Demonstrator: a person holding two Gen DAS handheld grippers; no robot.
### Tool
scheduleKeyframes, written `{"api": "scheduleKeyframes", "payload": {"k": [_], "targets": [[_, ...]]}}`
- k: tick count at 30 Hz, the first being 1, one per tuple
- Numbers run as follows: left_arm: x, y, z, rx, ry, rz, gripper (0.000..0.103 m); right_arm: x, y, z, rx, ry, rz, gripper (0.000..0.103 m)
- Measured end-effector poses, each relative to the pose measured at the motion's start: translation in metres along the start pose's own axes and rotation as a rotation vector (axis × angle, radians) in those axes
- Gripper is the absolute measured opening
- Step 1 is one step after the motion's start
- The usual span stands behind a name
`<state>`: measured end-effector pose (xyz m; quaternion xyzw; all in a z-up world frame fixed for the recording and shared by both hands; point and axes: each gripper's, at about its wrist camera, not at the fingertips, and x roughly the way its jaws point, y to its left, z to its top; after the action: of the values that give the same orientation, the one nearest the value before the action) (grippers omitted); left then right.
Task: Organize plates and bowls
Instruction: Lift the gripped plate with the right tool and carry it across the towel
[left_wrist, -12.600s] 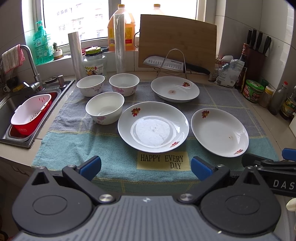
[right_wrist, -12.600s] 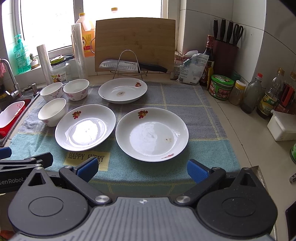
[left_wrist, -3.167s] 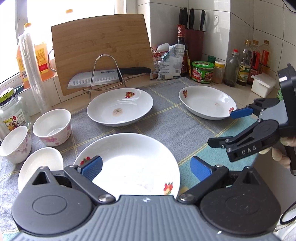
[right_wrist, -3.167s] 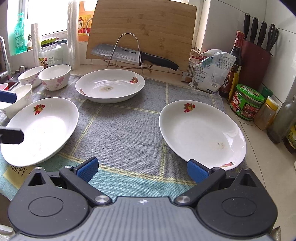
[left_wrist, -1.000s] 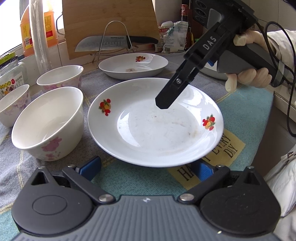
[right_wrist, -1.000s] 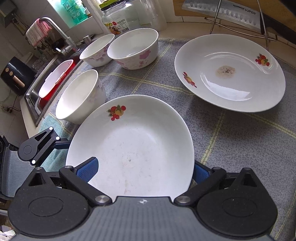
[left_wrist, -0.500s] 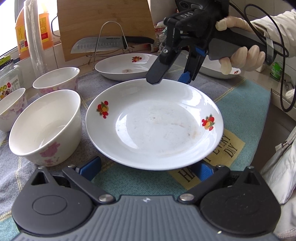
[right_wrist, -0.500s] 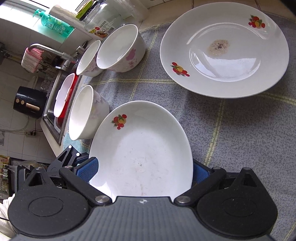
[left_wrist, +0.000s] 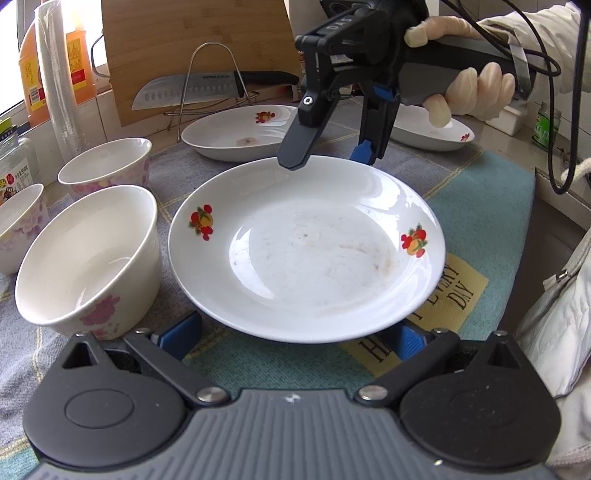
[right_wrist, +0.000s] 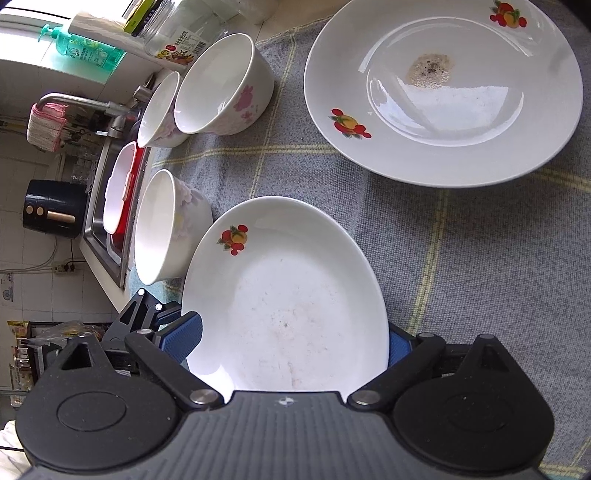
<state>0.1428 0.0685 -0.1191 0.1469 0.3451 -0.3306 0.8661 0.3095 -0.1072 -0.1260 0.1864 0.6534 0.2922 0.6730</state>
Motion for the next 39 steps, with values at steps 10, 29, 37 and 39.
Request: {"api": "scheduleKeyframes", "payload": {"k": [10, 29, 37, 39], "targets": [[-0.005, 0.000, -0.001, 0.091, -0.021, -0.005, 0.103, 0.002, 0.004, 0.007, -0.050, 0.003, -0.040, 0.093], [-0.010, -0.005, -0.003, 0.138, -0.050, -0.001, 0.103, 0.000, 0.002, 0.018, -0.085, 0.006, -0.051, 0.087], [-0.010, -0.005, -0.002, 0.138, -0.048, -0.001, 0.103, 0.004, 0.006, 0.022, -0.131, 0.060, -0.051, 0.088], [-0.009, -0.004, -0.001, 0.137, -0.044, -0.003, 0.103, 0.004, 0.007, 0.022, -0.143, 0.070, -0.052, 0.088]]}}
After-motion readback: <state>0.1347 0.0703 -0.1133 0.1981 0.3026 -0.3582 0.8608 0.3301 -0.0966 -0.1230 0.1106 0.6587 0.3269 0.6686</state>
